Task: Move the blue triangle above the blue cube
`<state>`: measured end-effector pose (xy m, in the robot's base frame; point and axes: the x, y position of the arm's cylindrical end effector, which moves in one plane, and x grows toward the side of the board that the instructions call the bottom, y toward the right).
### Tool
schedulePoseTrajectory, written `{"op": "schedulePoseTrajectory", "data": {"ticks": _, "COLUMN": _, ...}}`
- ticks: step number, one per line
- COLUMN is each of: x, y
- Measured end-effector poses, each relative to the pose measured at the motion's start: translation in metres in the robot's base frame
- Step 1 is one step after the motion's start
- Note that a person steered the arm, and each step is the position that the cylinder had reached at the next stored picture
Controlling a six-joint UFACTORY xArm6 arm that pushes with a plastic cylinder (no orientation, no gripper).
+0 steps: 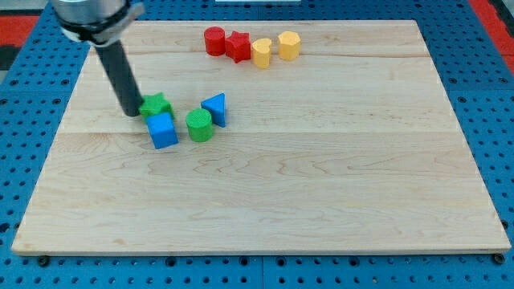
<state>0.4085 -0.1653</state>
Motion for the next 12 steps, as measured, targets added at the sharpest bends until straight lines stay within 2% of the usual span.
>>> {"op": "schedulePoseTrajectory", "data": {"ticks": 1, "x": 0.011, "y": 0.046}}
{"op": "schedulePoseTrajectory", "data": {"ticks": 2, "x": 0.006, "y": 0.004}}
{"op": "schedulePoseTrajectory", "data": {"ticks": 3, "x": -0.022, "y": -0.001}}
{"op": "schedulePoseTrajectory", "data": {"ticks": 5, "x": -0.042, "y": 0.132}}
{"op": "schedulePoseTrajectory", "data": {"ticks": 8, "x": -0.03, "y": 0.157}}
{"op": "schedulePoseTrajectory", "data": {"ticks": 9, "x": -0.02, "y": 0.134}}
{"op": "schedulePoseTrajectory", "data": {"ticks": 10, "x": -0.004, "y": 0.083}}
{"op": "schedulePoseTrajectory", "data": {"ticks": 11, "x": 0.027, "y": 0.042}}
{"op": "schedulePoseTrajectory", "data": {"ticks": 12, "x": 0.018, "y": 0.044}}
